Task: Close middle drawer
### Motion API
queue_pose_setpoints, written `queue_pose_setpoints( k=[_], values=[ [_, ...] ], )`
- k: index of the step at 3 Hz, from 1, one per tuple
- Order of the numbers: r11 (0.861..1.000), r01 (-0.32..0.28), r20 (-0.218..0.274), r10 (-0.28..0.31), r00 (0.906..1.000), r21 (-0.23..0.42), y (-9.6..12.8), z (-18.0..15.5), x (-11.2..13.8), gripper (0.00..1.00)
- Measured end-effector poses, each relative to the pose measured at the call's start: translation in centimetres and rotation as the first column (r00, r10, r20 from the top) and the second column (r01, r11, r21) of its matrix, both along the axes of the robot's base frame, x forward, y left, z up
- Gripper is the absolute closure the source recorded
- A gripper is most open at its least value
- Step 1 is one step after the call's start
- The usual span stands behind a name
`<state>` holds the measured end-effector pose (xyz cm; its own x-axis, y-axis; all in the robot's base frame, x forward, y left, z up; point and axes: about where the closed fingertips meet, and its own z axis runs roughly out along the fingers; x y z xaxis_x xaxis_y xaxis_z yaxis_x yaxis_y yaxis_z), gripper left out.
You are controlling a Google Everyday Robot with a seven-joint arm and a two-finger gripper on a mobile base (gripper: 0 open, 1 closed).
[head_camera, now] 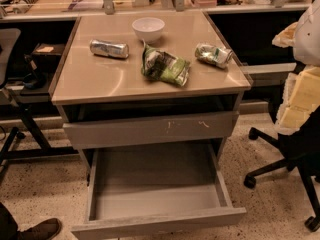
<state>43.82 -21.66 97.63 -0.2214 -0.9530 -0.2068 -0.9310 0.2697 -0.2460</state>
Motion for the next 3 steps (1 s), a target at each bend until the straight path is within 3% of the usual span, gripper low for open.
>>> queue_pose_setpoints(
  k=[1, 3],
  values=[
    [1.000, 0.000, 0.000, 0.000, 1.0000, 0.000, 0.00, 0.00, 0.00, 0.00],
    [1.000, 0.000, 0.000, 0.000, 1.0000, 0.000, 0.00, 0.00, 0.00, 0.43]
  ],
)
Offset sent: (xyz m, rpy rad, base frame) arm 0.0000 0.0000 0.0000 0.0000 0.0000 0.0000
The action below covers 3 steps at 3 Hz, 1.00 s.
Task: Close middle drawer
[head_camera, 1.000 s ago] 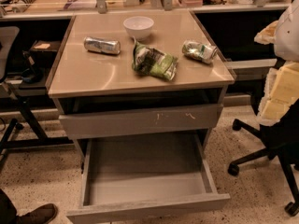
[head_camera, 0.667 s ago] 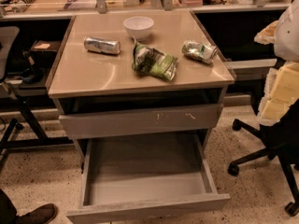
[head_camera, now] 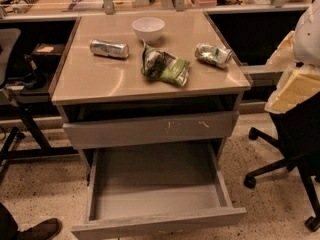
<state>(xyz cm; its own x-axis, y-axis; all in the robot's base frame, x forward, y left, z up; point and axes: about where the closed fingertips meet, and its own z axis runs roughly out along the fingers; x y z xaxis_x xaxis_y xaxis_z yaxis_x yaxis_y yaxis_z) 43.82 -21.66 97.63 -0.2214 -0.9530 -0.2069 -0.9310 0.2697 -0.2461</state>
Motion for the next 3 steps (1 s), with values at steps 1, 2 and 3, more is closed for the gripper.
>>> queue_pose_setpoints(
  k=[1, 2, 3],
  values=[
    [1.000, 0.000, 0.000, 0.000, 1.0000, 0.000, 0.00, 0.00, 0.00, 0.66],
    [1.000, 0.000, 0.001, 0.000, 1.0000, 0.000, 0.00, 0.02, 0.00, 0.89],
    [1.000, 0.001, 0.001, -0.001, 1.0000, 0.000, -0.01, 0.02, 0.00, 1.00]
  ],
)
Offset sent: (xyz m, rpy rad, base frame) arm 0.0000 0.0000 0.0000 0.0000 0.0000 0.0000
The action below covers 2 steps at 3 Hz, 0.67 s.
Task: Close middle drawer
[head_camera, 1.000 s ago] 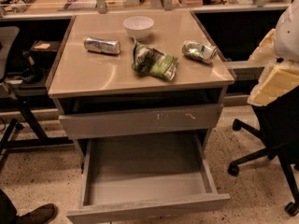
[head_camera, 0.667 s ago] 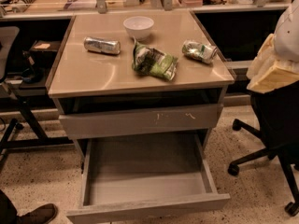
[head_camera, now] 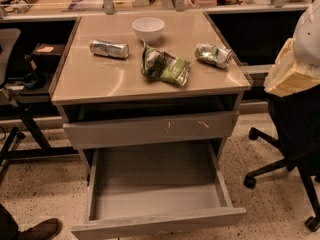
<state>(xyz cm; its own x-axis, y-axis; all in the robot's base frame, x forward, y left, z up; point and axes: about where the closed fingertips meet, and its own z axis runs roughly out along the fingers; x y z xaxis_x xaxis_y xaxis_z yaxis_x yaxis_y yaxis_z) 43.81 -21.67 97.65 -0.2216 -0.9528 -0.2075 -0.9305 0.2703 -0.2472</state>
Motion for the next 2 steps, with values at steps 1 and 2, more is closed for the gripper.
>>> queue_pose_setpoints(
  k=[1, 2],
  values=[
    [0.999, 0.050, -0.029, -0.049, 0.9984, 0.003, -1.2, -1.6, -1.8, 1.00],
    [0.995, 0.099, -0.119, -0.097, 0.9881, 0.010, -2.4, -4.8, -6.3, 1.00]
  ],
)
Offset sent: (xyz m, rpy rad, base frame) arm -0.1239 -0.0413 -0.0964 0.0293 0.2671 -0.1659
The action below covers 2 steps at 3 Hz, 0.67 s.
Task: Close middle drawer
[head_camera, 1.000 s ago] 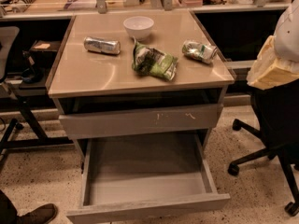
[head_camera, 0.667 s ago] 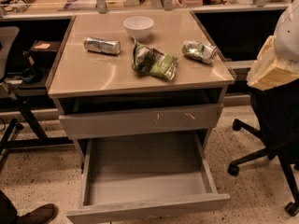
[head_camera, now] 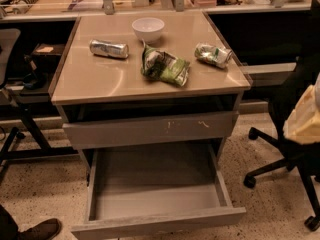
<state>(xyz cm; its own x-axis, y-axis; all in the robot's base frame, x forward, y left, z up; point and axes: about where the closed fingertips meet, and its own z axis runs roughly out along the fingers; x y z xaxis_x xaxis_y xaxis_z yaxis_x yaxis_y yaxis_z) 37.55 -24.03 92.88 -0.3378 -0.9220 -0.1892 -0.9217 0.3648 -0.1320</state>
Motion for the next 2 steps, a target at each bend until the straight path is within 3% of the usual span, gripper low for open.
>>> queue_pose_setpoints(
  k=[1, 2],
  values=[
    [1.000, 0.004, -0.143, -0.002, 0.9898, 0.015, 0.09, -5.21, -3.94, 1.00],
    [1.000, 0.004, -0.163, -0.002, 0.9866, 0.011, 0.04, -6.13, -4.44, 1.00]
  ],
)
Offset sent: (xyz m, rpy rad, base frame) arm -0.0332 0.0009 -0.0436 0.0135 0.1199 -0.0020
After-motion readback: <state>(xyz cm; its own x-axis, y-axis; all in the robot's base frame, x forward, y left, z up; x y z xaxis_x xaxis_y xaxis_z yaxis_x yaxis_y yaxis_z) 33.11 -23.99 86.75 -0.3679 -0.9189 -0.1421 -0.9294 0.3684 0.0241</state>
